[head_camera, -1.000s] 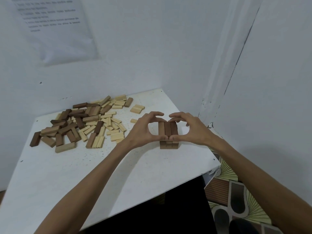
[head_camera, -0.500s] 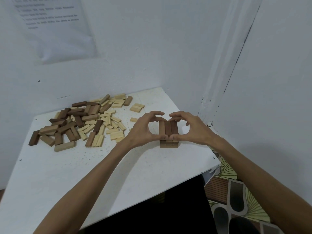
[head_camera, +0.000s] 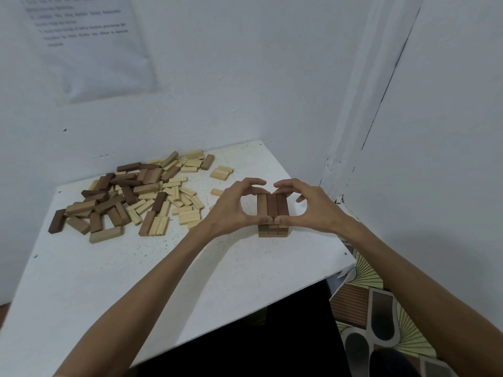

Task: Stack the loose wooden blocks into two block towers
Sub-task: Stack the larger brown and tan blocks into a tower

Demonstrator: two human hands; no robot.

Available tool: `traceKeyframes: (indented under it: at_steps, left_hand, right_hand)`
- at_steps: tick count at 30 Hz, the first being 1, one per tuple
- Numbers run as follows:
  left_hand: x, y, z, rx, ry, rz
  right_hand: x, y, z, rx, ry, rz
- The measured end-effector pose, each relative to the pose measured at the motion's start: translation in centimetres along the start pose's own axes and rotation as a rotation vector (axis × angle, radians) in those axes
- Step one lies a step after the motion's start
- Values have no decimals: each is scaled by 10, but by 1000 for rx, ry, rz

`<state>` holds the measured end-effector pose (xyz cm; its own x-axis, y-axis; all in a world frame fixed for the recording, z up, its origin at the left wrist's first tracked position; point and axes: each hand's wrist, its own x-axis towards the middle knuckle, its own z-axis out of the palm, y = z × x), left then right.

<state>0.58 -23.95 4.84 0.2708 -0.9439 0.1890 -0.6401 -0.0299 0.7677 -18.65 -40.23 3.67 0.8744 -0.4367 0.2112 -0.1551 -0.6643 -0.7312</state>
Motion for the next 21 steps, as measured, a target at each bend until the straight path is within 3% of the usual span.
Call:
traceKeyframes:
  at_steps: [21]
  left_hand:
    - [4, -6, 4, 10, -9, 6]
  right_hand:
    - [-2, 1, -1, 10, 11, 10]
